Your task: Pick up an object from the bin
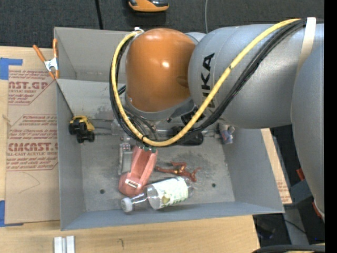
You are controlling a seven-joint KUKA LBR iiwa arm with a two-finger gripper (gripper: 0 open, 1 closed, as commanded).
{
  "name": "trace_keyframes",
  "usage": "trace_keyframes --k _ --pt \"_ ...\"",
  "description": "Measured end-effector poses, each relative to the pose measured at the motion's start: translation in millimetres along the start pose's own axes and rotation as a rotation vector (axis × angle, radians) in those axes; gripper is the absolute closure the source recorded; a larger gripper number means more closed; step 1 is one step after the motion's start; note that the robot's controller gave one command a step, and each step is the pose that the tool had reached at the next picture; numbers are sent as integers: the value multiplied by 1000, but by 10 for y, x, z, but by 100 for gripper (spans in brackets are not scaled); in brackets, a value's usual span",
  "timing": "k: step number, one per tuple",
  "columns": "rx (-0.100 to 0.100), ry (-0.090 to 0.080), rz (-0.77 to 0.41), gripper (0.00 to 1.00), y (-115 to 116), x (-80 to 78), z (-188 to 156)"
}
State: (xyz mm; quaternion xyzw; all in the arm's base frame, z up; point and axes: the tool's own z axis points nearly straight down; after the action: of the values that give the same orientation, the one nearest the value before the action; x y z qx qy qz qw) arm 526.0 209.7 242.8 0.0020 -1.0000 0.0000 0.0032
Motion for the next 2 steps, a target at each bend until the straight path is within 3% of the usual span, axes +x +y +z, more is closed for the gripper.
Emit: trace_keyframes --k 1,2 --pt "-2 -8 3 0 -14 -18 -49" --pt "0 -10 -132 0 -328 -96 594"
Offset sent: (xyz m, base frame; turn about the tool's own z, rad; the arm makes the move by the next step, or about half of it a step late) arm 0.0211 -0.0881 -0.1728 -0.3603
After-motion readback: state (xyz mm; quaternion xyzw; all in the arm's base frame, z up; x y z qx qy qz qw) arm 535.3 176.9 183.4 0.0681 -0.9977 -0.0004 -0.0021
